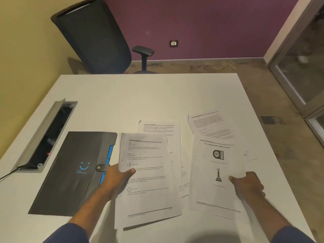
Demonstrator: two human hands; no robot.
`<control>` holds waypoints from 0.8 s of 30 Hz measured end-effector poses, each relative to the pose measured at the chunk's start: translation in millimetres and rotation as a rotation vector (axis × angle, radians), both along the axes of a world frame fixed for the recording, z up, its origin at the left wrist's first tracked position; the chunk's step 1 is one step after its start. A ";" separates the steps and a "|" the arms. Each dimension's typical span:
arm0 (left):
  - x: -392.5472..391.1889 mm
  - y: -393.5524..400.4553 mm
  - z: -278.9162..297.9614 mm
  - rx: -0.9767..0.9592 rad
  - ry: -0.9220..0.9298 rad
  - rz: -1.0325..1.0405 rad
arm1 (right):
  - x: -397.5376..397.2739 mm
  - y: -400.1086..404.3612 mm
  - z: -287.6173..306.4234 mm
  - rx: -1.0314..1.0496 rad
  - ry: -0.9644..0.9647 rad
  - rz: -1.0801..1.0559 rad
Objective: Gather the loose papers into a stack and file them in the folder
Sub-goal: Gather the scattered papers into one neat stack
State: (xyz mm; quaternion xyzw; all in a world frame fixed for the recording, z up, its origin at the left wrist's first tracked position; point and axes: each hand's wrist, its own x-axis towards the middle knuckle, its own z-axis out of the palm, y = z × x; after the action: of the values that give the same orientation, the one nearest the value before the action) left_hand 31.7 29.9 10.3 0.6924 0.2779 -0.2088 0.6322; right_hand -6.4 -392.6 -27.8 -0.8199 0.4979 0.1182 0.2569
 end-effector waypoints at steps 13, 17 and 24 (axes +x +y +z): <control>19.4 -4.5 -13.6 -0.064 0.022 0.060 | 84.3 -25.2 15.5 -0.020 -0.379 0.221; 28.3 -9.3 -10.6 -0.096 0.008 0.067 | 116.7 -38.9 15.1 -0.005 -0.339 0.146; 28.0 -24.4 -10.5 -0.043 0.050 0.007 | 135.4 -39.2 7.0 -0.134 0.111 0.391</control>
State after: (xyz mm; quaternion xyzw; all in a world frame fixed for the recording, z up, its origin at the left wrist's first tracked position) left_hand 59.8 5.5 -0.2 0.6724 0.2916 -0.2295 0.6405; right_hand 128.9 -431.8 -20.8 -0.9084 0.3492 0.1772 0.1462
